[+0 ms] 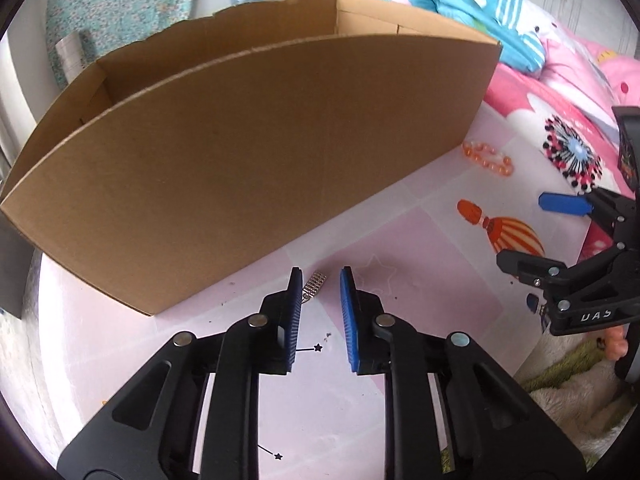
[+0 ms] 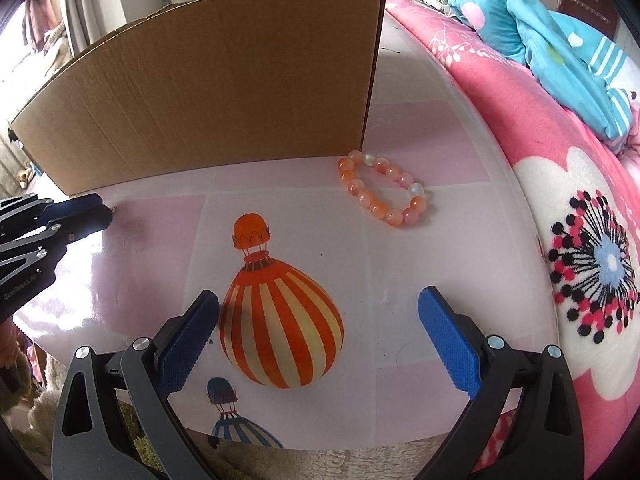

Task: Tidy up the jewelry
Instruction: 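Move the open left gripper down to another gold coil charm, then close the left gripper on the gold coil charm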

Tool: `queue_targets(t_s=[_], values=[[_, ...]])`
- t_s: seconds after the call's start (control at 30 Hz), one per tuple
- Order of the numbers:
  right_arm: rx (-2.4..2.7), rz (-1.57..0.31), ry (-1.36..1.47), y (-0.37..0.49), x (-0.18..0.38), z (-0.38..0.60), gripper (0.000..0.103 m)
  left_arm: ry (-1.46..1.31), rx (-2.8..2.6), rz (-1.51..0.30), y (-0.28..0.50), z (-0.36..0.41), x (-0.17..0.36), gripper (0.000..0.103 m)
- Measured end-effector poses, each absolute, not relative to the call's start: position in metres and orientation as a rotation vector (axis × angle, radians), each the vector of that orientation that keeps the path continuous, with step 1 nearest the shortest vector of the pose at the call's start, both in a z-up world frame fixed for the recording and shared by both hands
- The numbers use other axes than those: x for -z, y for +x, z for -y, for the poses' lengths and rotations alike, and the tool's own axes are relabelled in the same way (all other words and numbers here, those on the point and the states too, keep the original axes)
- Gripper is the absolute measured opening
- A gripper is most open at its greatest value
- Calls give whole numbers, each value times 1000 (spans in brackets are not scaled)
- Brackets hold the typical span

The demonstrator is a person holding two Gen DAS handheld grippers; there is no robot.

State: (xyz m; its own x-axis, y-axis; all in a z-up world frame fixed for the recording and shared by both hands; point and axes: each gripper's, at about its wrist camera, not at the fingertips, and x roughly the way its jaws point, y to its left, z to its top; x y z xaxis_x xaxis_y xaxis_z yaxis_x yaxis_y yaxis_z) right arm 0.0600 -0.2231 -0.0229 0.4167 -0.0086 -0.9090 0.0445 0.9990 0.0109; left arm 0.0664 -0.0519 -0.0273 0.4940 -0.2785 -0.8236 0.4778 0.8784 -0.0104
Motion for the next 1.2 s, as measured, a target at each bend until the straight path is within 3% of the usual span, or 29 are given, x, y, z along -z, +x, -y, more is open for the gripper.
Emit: queue_targets(t_s=[0.23,0.73,1.0,1.2], values=[[35,-1140,36,60,23,224,96,238,473,-940,70,50,30,8],[41,-1140,39,59,25,223,96,250,518,-949,77,52,28,8],[41,-1140,39,58,25,222,96,284,537,-940,75,55,29,13],[42,-1138,39,58,25,222,96,312,538,-930,73,59,29,9]])
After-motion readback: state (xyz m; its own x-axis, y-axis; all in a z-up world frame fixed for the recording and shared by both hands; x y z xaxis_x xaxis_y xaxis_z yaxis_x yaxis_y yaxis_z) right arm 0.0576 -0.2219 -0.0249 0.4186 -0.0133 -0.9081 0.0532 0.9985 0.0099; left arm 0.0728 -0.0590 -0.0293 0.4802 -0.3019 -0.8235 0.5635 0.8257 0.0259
